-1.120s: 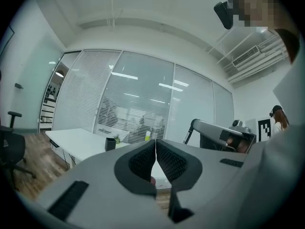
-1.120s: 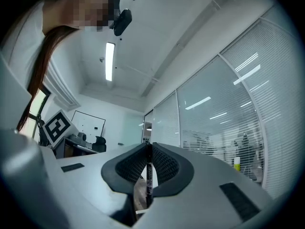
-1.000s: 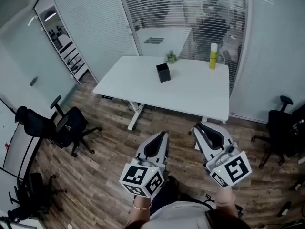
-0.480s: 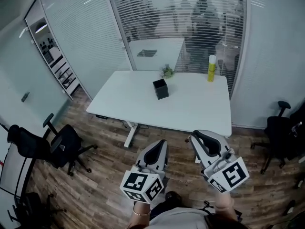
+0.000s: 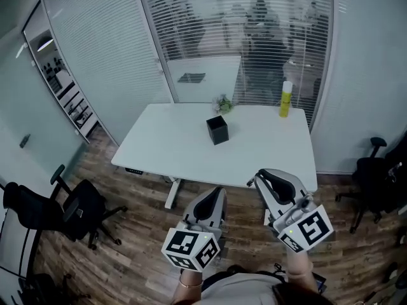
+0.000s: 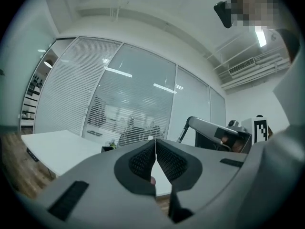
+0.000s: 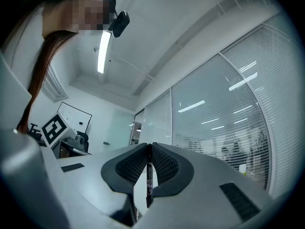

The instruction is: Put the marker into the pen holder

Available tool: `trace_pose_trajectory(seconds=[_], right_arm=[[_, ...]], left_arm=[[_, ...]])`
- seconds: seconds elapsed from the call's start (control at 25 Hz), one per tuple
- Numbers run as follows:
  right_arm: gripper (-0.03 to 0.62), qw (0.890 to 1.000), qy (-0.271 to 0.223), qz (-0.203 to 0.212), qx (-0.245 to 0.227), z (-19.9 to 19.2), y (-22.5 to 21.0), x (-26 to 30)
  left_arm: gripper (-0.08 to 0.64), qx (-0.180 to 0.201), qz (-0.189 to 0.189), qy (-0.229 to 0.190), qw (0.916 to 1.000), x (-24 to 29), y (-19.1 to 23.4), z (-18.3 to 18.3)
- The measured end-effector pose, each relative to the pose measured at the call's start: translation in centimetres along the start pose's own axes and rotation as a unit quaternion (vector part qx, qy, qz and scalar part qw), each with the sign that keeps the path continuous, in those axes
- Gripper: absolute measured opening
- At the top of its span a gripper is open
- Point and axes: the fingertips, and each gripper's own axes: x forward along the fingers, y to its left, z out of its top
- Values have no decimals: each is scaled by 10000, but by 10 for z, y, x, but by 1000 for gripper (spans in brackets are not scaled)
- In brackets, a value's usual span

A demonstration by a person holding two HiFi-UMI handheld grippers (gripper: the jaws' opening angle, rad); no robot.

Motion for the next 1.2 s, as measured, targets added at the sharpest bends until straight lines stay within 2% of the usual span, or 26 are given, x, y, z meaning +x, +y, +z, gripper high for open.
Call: trace_pose_trajectory(seconds=[0.28, 0.56, 0.88, 1.2], right_arm=[[58, 9999, 14, -122, -49, -9, 1, 39], [57, 9996, 122, -259, -9, -20, -17, 61], [58, 9996, 69, -230, 120, -39, -42, 88], [58, 9997, 0, -65, 226, -56, -81, 132]], left_arm=[[23, -36, -63, 64, 10000, 11, 39, -1], [23, -195, -104, 169, 9996, 33, 63, -7], [23, -234, -45, 205, 9995, 66, 88, -11], [23, -114, 58, 218, 9997, 119, 119, -1]])
